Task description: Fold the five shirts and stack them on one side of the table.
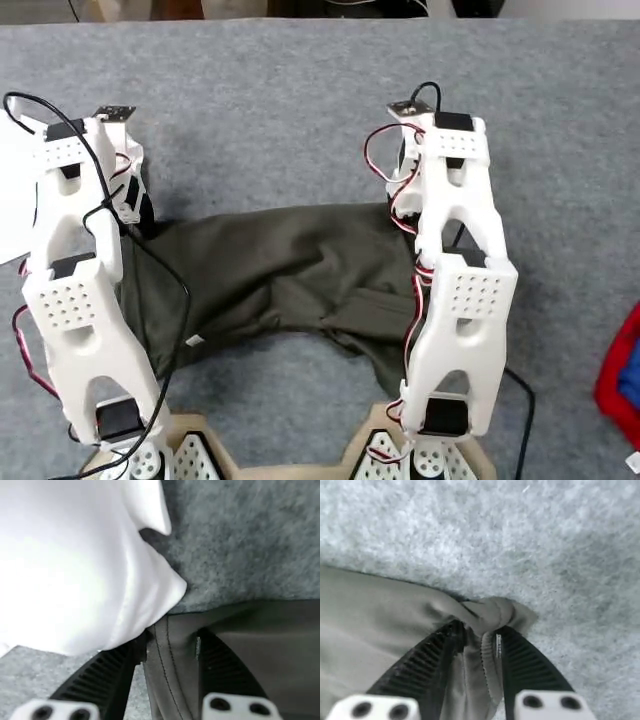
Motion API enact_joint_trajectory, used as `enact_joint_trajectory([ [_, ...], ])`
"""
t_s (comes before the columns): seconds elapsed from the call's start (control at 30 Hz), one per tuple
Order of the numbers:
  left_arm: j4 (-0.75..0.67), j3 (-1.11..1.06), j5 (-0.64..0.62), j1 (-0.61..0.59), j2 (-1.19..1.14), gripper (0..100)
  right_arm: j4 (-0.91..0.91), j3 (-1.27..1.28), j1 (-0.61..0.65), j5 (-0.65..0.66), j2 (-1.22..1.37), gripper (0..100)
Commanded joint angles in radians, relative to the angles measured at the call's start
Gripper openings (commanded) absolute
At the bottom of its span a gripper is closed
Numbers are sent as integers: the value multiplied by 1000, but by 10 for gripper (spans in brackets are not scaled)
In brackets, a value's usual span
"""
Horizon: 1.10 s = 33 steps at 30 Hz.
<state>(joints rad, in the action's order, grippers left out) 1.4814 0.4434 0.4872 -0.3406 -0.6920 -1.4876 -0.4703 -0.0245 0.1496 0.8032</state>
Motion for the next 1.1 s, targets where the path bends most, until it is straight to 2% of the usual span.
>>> enact_joint_trajectory([
  [0.0, -12, 37, 5, -12, 8, 167, 17, -27, -24, 15, 10, 137],
  [0.17, -14, 40, -9, -5, 8, 161, 25, -31, -19, 17, 10, 80],
  [0.5, -20, 48, -37, 66, 8, 19, 44, -35, -33, 17, 10, 72],
  [0.77, -20, 63, -32, 101, 12, 19, 38, -102, -70, 9, 4, 44],
  [1.07, 18, 281, -35, 132, 10, 19, -15, -277, -148, 9, 7, 44],
])
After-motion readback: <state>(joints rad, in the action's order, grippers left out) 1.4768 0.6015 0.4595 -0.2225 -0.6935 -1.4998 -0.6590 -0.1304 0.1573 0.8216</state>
